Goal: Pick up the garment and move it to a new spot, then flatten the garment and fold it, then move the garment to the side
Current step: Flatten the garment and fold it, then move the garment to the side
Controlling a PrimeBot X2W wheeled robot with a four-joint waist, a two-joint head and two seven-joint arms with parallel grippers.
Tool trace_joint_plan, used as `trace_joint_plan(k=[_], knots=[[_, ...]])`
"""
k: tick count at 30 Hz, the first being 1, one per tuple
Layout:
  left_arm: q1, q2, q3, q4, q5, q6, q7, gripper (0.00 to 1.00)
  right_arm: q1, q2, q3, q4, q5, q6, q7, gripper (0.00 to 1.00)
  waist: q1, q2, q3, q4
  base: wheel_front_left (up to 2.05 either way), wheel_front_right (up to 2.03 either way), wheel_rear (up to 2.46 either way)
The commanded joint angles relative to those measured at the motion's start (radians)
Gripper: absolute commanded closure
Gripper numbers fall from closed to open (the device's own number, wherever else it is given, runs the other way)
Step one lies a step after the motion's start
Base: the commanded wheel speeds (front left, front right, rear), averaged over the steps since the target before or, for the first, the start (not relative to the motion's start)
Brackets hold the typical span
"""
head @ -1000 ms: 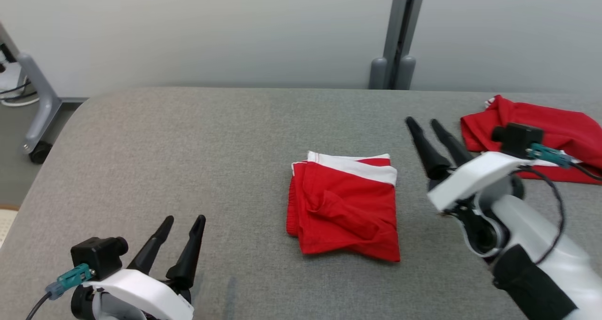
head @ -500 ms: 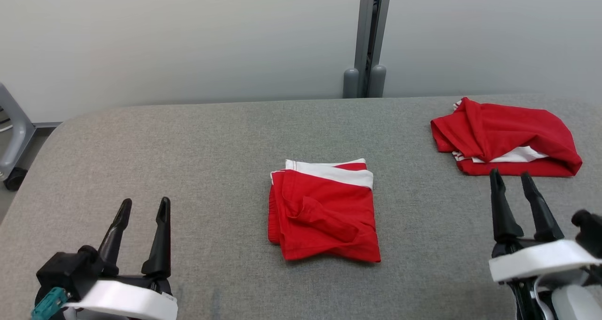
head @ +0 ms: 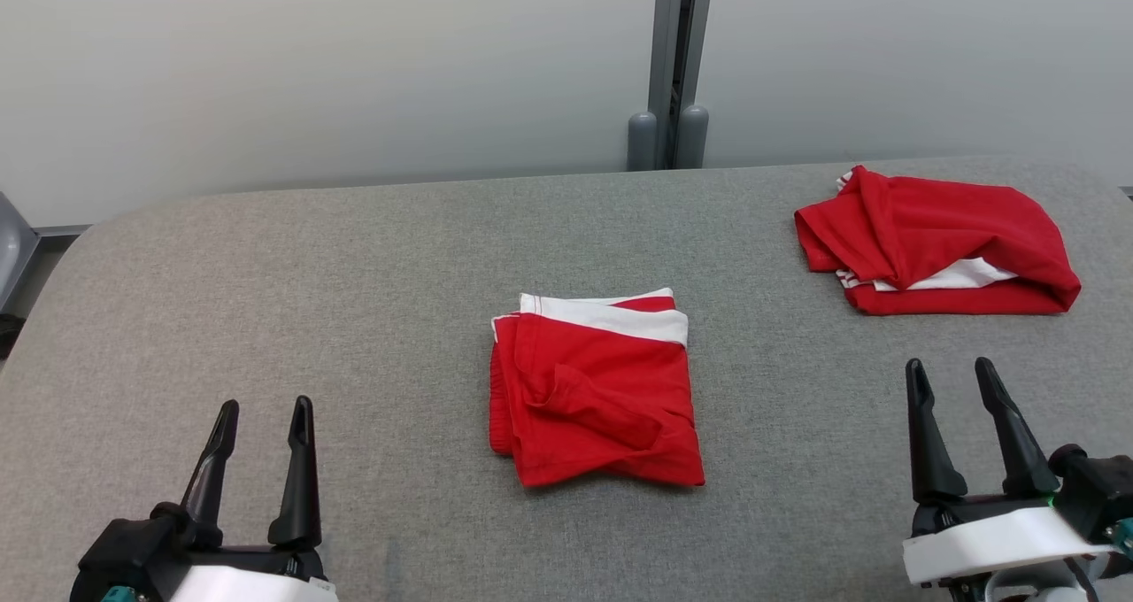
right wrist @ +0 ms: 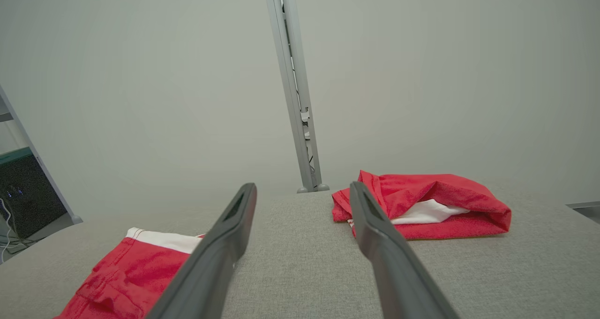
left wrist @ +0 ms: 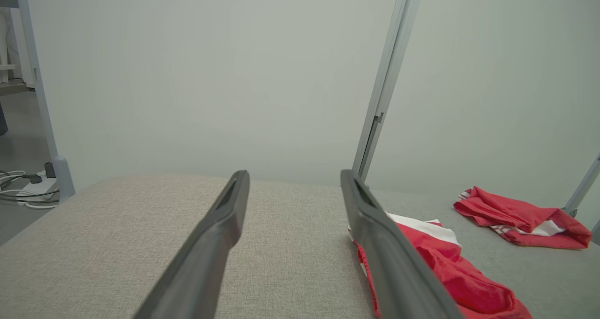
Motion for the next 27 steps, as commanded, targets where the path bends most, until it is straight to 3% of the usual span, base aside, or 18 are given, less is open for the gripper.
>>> trace_joint_plan(k=[1, 12, 18, 22, 27], knots=[[0.008, -0.007, 0.017, 0.006, 0.018, -0.014, -0.001, 0.0, -0.002, -0.001, 0.001, 0.014, -0.004, 0.0, -0.004, 0.0, 0.0, 0.0, 0.0, 0.001, 0.0, 0.0, 0.0], [-0.011, -0.08, 0.086, 0.046, 0.102, -0.106, -0.001, 0.0, -0.073, -0.002, 0.032, 0.118, -0.001, 0.0, -0.004, 0.0, 0.0, 0.0, -0.005, 0.043, 0.0, 0.0, 0.0], [-0.014, -0.097, 0.102, 0.054, 0.125, -0.133, -0.001, 0.0, -0.128, -0.002, 0.07, 0.262, 0.063, 0.0, 0.022, 0.0, 0.0, 0.0, -0.001, 0.069, 0.0, 0.0, 0.0], [-0.032, -0.108, 0.103, 0.062, 0.136, -0.152, 0.0, 0.0, -0.246, 0.0, 0.177, 0.409, 0.227, 0.0, 0.153, 0.0, 0.0, 0.0, 0.021, 0.1, 0.0, 0.0, 0.0], [-0.049, -0.117, 0.101, 0.085, 0.141, -0.169, 0.0, 0.0, -0.398, -0.003, 0.177, 0.596, 0.38, 0.0, 0.315, 0.0, 0.0, 0.0, 0.034, 0.153, 0.0, 0.0, 0.0]])
